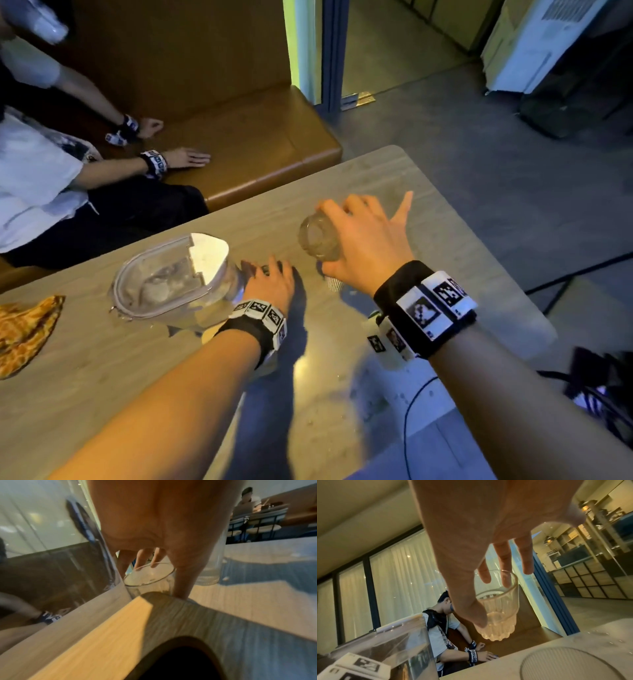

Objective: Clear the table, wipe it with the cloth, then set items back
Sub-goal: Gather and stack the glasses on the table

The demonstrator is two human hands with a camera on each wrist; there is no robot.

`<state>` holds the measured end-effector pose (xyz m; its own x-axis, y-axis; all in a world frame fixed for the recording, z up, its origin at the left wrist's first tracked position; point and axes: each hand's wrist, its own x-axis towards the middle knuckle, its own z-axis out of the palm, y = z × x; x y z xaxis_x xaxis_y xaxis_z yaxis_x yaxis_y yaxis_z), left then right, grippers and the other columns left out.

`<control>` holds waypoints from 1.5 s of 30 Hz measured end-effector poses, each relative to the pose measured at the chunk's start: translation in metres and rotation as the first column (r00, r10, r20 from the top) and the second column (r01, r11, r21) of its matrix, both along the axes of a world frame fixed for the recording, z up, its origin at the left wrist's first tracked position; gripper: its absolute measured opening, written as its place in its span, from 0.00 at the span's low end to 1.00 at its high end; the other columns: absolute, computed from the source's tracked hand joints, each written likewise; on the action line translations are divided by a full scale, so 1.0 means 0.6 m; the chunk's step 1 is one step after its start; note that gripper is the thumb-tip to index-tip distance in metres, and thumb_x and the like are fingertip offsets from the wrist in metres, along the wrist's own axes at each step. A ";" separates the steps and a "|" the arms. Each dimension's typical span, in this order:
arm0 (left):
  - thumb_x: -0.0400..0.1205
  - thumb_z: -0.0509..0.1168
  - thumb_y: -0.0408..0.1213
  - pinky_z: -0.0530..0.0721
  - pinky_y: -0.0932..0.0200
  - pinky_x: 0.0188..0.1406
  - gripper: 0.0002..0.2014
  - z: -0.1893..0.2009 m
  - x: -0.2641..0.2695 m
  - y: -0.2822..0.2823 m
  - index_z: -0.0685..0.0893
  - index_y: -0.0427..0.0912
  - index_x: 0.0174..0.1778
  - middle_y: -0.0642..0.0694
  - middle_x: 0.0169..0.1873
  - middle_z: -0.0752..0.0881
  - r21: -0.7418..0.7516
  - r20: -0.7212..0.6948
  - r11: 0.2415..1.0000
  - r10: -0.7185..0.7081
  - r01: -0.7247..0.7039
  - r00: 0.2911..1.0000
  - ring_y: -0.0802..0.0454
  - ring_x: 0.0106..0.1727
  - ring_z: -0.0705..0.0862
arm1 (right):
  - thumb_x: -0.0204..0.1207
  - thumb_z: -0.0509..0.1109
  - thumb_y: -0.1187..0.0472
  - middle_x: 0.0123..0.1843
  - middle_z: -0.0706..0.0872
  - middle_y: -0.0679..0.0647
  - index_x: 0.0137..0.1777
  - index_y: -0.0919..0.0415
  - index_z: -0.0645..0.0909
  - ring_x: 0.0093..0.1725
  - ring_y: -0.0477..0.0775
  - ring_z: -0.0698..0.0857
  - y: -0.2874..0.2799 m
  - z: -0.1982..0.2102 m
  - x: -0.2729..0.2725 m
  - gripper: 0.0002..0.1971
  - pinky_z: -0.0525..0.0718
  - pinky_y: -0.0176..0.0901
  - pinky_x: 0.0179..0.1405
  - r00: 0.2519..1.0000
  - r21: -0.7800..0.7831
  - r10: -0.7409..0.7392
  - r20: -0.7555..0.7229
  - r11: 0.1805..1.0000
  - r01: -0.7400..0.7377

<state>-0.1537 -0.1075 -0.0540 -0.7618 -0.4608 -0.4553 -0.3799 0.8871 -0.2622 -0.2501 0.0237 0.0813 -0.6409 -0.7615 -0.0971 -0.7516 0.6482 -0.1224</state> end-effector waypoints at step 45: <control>0.68 0.75 0.53 0.78 0.51 0.67 0.39 0.012 1.020 -0.434 0.67 0.56 0.75 0.54 0.68 0.68 0.608 -0.439 0.706 0.680 -0.363 0.588 0.49 0.69 0.72 | 0.61 0.73 0.36 0.59 0.70 0.46 0.73 0.37 0.61 0.64 0.53 0.74 -0.445 -0.037 0.883 0.40 0.58 0.81 0.73 0.917 0.008 0.357 0.179 0.931 -0.364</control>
<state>0.4585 -0.3680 -0.0468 -0.6094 -0.7533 -0.2473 -0.7351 0.4198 0.5323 0.2797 -0.2433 0.0589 -0.2945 -0.9309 -0.2163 -0.9051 0.3443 -0.2493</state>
